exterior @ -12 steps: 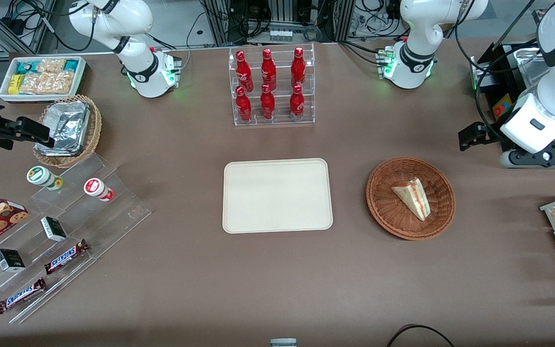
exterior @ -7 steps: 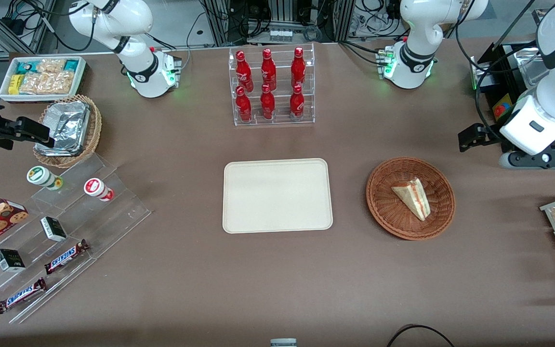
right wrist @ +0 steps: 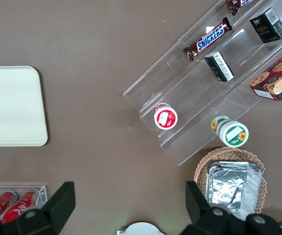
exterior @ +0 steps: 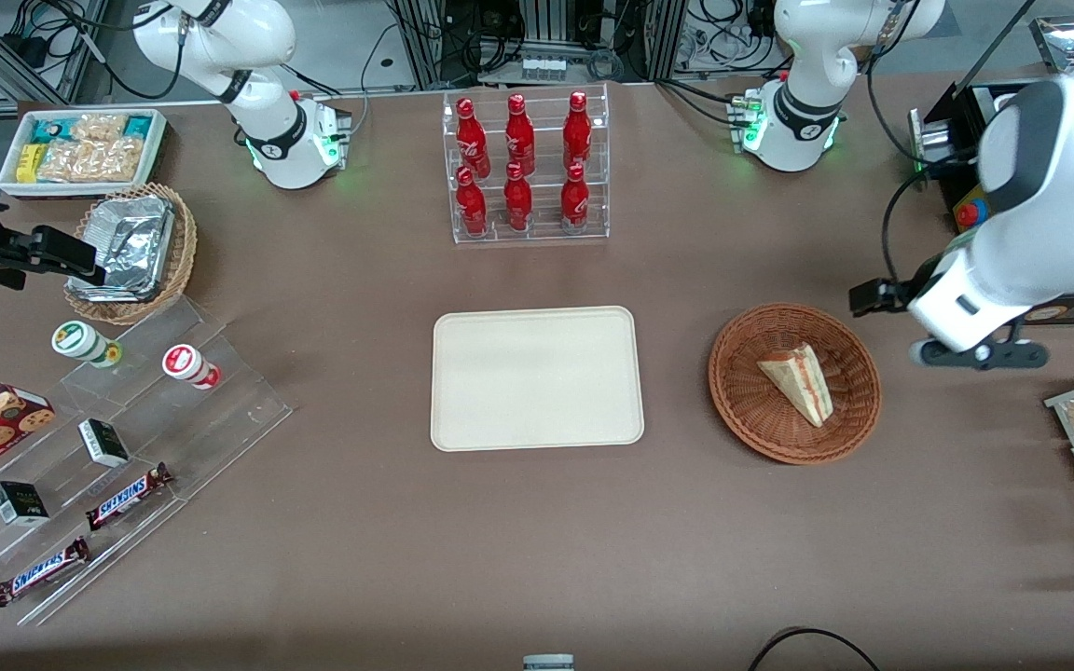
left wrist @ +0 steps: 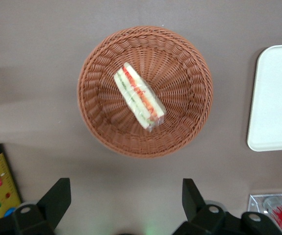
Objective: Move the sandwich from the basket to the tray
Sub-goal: 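Move the left gripper over the sandwich in the wicker basket, then lower the left gripper and close it on the wrapped sandwich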
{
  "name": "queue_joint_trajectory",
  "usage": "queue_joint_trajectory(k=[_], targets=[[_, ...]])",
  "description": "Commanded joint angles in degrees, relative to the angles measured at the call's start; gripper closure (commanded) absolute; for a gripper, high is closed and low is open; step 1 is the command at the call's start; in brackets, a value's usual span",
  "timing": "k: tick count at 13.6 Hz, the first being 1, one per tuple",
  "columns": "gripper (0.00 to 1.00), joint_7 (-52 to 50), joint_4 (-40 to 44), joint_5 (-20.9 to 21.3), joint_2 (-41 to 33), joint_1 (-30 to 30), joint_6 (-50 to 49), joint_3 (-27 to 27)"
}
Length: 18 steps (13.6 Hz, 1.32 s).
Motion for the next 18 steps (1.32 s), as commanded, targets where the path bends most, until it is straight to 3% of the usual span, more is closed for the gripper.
queue_joint_trajectory(k=[1,6,13,18], targets=[[0.00,-2.81,-6.87,0.22,-0.71,-1.01,6.58,0.00],[0.00,-13.26,-15.41,1.01,-0.53,-1.80,19.15,0.00],[0.00,-37.87,-24.02,3.21,-0.44,-1.80,32.78,-0.97],[0.00,-43.43,-26.76,3.21,0.69,-1.80,37.10,-1.24]])
